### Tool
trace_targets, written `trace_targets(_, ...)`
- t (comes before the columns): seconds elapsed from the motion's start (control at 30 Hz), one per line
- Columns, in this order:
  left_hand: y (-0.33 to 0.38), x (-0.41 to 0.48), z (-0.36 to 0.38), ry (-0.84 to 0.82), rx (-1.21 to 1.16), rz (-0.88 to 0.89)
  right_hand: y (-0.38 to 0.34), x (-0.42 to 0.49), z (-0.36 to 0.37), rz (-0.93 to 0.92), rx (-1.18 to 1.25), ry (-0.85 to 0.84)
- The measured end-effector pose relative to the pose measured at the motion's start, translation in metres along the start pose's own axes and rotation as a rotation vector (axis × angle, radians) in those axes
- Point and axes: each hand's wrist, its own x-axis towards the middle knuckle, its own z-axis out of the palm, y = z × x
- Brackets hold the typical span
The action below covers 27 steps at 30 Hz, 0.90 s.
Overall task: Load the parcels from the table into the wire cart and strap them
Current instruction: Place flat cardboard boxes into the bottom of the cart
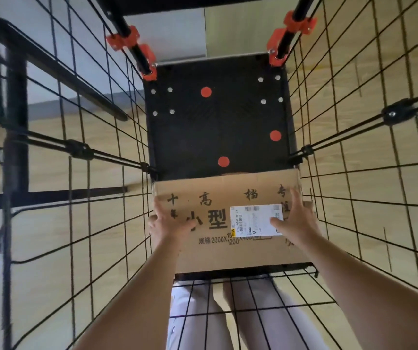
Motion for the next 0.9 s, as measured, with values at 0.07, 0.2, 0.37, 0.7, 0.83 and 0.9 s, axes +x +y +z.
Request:
trace_targets(0.07, 0.002, 0.009, 0.005, -0.01, 0.026, 0.002, 0.001, 0.004, 0.006, 0.034, 0.004, 0.0)
trace_targets(0.2, 0.004, 0.018, 0.013, -0.008, 0.067, -0.011, 0.0, 0.007, 0.013, 0.068, -0.002, 0.022)
trace_targets(0.37, 0.004, 0.018, 0.02, -0.004, 0.069, -0.021, -0.003, 0.008, 0.017, 0.091, 0.023, 0.04)
trace_targets(0.7, 0.013, -0.001, 0.01, -0.096, 0.111, -0.036, -0.024, -0.01, 0.004, 0.043, -0.091, -0.055)
trace_targets(0.83, 0.021, -0.028, 0.001, -0.154, 0.22, 0.061, -0.037, -0.035, -0.008, -0.05, -0.179, -0.102)
trace_targets(0.9, 0.026, -0.042, -0.01, -0.159, 0.264, 0.119, -0.046, -0.05, -0.017, -0.083, -0.187, -0.124)
